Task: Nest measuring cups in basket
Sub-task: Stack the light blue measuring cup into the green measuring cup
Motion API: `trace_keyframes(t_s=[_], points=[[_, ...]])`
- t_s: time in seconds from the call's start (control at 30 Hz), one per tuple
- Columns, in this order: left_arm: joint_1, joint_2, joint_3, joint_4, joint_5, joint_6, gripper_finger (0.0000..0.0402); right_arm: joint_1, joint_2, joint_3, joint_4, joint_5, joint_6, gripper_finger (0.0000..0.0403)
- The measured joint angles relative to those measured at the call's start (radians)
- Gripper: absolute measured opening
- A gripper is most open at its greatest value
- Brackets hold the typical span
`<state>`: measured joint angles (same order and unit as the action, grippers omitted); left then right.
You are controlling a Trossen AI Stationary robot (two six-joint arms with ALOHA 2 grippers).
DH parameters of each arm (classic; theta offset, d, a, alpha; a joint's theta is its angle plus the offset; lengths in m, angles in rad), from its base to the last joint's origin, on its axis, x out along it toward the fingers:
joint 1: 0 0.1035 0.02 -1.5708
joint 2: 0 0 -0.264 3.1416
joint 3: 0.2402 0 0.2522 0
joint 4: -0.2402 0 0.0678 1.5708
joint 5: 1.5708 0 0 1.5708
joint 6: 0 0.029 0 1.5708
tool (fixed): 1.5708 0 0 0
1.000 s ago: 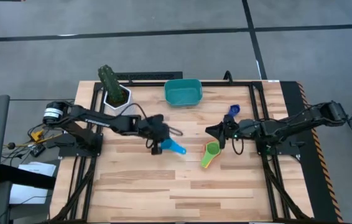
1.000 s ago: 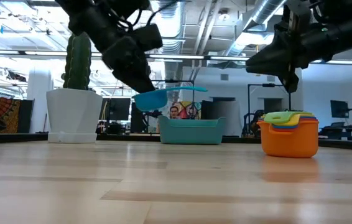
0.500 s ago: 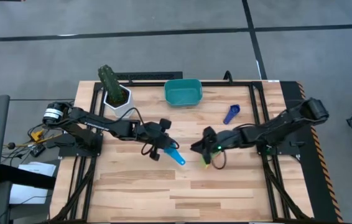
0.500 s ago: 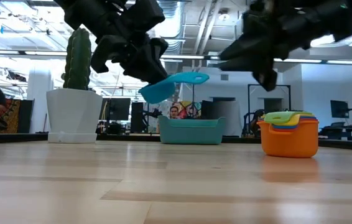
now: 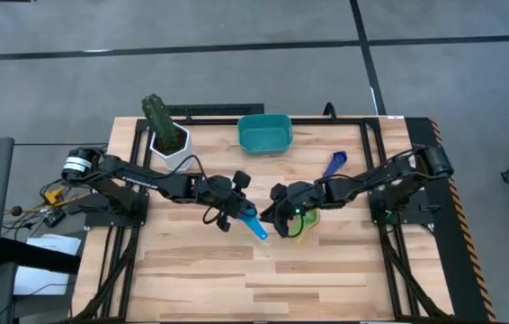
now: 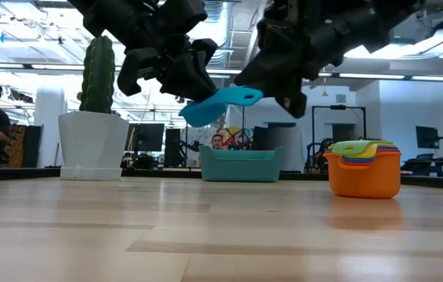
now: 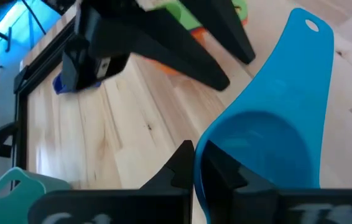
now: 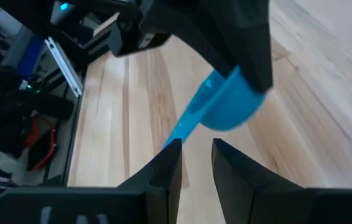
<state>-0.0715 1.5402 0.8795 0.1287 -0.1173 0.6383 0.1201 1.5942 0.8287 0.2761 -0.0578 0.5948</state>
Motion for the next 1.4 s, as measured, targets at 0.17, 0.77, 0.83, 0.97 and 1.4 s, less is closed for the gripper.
trace_keyframes(t_s=[0.17, 0.77, 0.83, 0.97, 1.4], points=[[0.003, 0.000, -0.001, -0.004, 0.004, 0.043, 0.0003, -0.024, 0.055, 0.038, -0.006, -0.060, -0.028, 0.0112], [0.011, 0.000, 0.000, -0.059, -0.048, 0.084, 0.0005, -0.064, 0.076, 0.060, 0.025, -0.103, -0.027, 0.0083], [0.016, 0.000, 0.000, -0.059, -0.048, 0.084, 0.0006, -0.068, 0.078, 0.058, 0.020, -0.103, -0.027, 0.0082], [0.022, 0.000, 0.000, -0.049, -0.071, 0.094, 0.0005, -0.077, 0.076, 0.059, 0.013, -0.103, -0.027, 0.0078], [0.022, 0.002, 0.009, -0.015, -0.095, 0.167, 0.0007, -0.083, 0.074, 0.059, -0.009, -0.107, -0.027, 0.0076]])
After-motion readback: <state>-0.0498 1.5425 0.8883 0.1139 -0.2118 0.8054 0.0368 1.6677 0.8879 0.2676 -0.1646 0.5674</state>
